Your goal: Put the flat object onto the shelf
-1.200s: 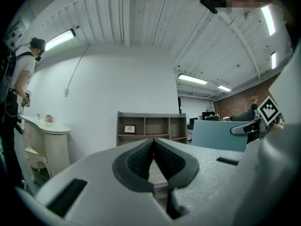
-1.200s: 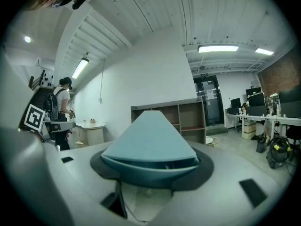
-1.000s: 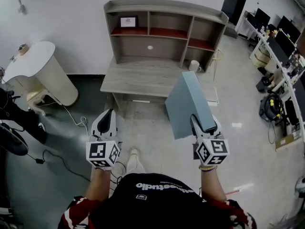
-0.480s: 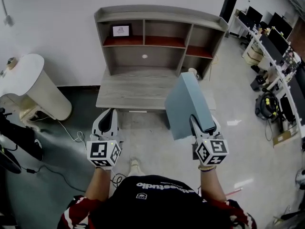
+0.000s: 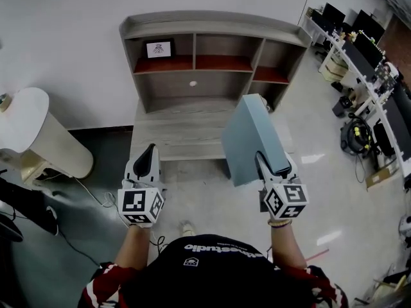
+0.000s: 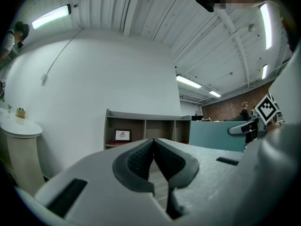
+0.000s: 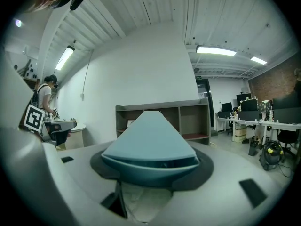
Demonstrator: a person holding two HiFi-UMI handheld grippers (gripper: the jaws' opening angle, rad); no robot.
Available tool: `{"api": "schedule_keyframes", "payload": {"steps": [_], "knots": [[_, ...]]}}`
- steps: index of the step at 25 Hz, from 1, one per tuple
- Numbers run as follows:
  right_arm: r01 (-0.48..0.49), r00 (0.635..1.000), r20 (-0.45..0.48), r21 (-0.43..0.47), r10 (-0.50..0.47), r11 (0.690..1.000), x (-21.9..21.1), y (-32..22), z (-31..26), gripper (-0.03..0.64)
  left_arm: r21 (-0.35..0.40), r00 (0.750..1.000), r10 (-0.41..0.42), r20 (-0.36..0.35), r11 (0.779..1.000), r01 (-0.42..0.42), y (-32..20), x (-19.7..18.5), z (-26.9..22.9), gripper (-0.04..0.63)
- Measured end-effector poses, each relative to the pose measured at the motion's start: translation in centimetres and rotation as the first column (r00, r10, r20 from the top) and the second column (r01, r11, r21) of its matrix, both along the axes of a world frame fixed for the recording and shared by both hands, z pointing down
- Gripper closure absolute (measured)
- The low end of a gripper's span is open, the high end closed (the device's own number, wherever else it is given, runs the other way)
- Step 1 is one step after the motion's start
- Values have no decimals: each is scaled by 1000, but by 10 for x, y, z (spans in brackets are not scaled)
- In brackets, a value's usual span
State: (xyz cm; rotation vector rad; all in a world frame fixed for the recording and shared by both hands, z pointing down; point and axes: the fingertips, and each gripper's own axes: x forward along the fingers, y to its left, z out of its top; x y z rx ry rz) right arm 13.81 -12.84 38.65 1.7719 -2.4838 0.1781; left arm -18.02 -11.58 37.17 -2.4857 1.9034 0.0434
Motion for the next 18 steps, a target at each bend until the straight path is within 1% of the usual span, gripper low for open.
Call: {"api": "schedule_keyframes", "payload": {"steps": [4,9,18], "knots": [[-15,1000,-10,3,15,1000,-22,-18,3,341,3,1000,17,-6,1000,-16,-22,-21,5,589],[-41,999,-9,-7,41,999,-44,-35,6,341,-11,999,38,-18,999,-38,-44,-45,12,589],[-78,997,-28,-15,78,997,-63,-50,12,341,-11,997,67,-44,998,-67,-63,-63,19,589]]}}
